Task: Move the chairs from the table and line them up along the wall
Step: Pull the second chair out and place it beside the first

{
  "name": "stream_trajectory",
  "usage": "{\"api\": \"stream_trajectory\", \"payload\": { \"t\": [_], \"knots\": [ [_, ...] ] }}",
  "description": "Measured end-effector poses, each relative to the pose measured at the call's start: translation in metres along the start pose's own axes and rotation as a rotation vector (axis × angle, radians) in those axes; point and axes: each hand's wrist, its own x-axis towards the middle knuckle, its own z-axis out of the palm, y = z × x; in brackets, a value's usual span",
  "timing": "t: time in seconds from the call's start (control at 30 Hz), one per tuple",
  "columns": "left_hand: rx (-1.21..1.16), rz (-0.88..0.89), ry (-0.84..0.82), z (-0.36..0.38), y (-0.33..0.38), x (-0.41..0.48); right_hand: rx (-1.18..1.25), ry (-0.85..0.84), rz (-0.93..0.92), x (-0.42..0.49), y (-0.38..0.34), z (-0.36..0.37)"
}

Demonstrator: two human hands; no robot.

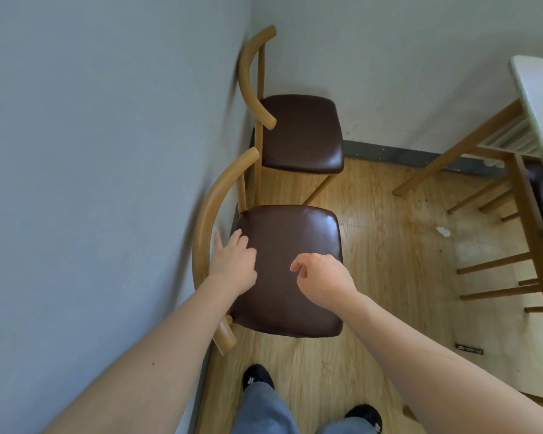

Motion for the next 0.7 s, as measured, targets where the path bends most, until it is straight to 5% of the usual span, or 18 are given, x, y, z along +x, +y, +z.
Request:
{"api": "stream_trajectory", "payload": {
  "t": [0.23, 0.7],
  "knots": [
    [-0.335, 0.127, 0.155, -0.038, 0.073, -0.005, 0.04, 0.152, 0.074, -0.045, 0.036, -0.034],
    [-0.215, 0.511, 0.17, -0.101, 0.271, -0.06, 0.215, 0.403, 0.346, -0.199, 0.183, -0.084]
  ]
}}
